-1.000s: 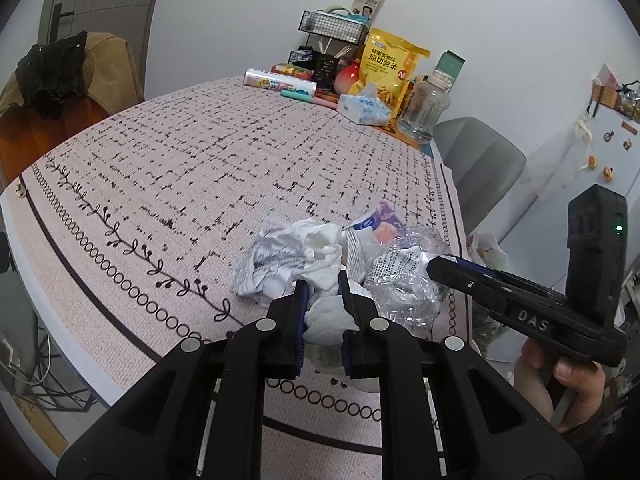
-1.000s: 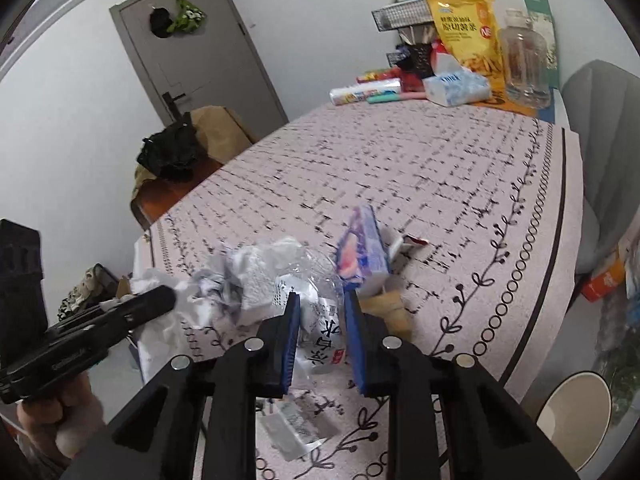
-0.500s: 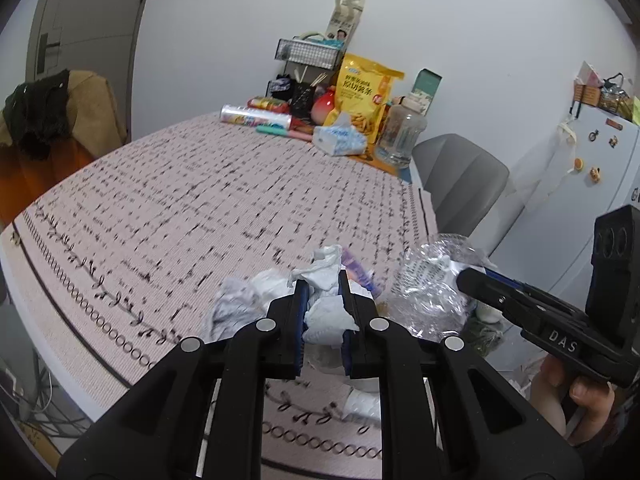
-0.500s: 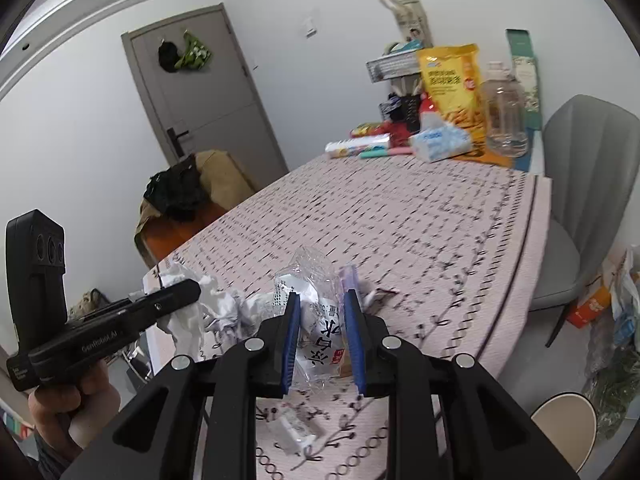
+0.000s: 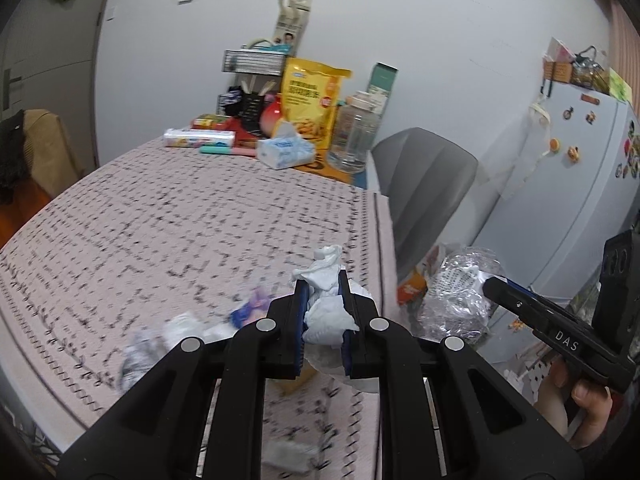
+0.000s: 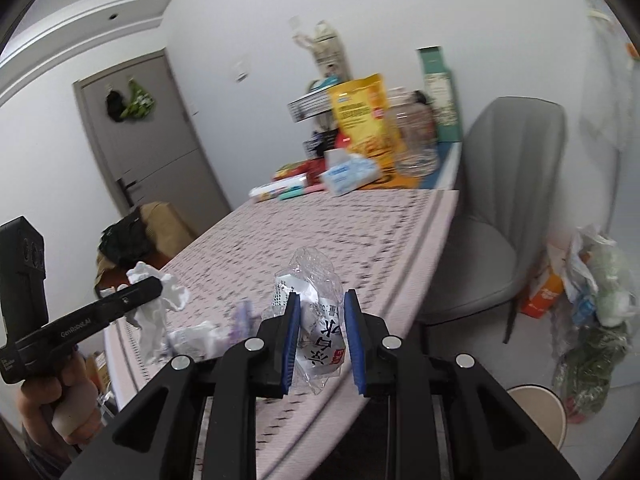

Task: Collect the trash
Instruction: 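Carry the tissue in the left gripper and the plastic wrapper in the right gripper over the beige bin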

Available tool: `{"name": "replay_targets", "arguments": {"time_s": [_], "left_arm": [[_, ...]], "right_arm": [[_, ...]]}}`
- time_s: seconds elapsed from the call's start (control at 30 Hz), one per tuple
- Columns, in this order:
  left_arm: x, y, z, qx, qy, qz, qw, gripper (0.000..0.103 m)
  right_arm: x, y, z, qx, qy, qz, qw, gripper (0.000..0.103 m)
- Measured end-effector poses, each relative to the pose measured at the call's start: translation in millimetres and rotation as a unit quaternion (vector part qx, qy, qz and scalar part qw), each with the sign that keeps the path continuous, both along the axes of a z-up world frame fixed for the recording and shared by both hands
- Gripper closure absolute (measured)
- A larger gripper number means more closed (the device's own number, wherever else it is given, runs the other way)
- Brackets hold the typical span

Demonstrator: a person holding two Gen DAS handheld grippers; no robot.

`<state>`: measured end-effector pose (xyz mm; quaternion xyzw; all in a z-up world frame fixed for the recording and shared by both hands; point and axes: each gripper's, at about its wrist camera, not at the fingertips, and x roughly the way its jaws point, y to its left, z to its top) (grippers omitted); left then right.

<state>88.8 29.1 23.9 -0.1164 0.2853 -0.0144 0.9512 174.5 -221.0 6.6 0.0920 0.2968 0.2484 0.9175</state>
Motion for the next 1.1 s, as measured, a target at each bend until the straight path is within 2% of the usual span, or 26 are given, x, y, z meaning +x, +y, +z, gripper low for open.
{"name": "replay_targets", "arguments": {"time_s": [0.13,0.6,0.8,1.1], "left_arm": [[18,-24,-3,0.001,0.009,-0.021,0.9997,0.089],[76,-115,-27,0.013,0.057,-0.08,0.9951,0.089],[100,-153,-46,0.022,0.087,-0.099,0.991,0.089],[130,-207,-92,0.029,0.142,-0.126,0.9814,0.089]], "right_arm": [[5,-35,-5,0.003,0.005,-0.038,0.999,0.08],[13,-136,-60,0.012,0.044,-0.141,0.989,0.08],[19,-175,-92,0.027,0.074,-0.178,0.981,0.08],[28,-216,-141,0.026,0.11,-0.217,0.97,0.08]]}}
